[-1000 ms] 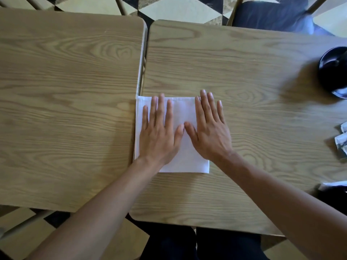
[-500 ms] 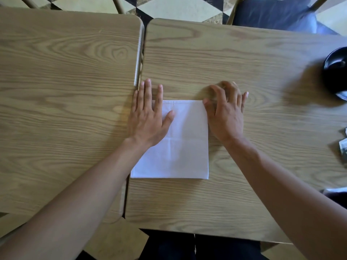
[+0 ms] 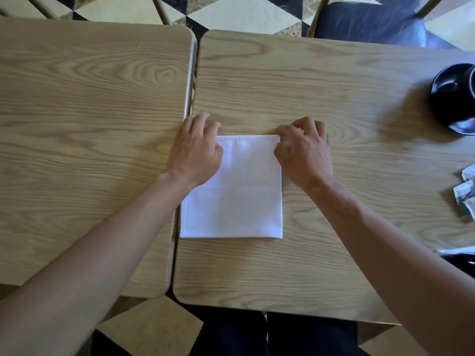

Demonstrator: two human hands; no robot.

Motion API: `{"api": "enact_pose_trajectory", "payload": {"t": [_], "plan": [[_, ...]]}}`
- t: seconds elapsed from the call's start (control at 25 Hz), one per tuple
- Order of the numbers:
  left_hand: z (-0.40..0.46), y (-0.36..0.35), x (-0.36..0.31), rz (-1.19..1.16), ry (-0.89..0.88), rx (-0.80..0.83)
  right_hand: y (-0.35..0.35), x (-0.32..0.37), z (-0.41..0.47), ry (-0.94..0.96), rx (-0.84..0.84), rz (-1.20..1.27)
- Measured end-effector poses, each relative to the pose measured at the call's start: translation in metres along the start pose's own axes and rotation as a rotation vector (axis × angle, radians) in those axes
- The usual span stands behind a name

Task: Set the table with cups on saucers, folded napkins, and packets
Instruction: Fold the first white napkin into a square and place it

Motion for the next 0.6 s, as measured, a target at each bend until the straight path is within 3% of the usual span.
{"api": "enact_pose_trajectory", "payload": {"t": [0.28, 0.6], "plan": [[0.011, 0.019, 0.012, 0.084, -0.006, 0.207, 0.006, 0.007, 0.01, 0.026, 0.203, 0.047], [0.01, 0.039, 0.02, -0.262, 0.177, 0.429, 0.016, 0.013, -0.016, -0.199, 0.207, 1.017]]}}
Point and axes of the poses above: each hand's wrist, its own z-axis towards the middle knuckle, its own y-axis out of the back of the hand, x = y × z, the point moved 3 cm from there along z, towards the middle knuckle, and after that the axes turned 5 degrees about y, right-handed, at the moved point
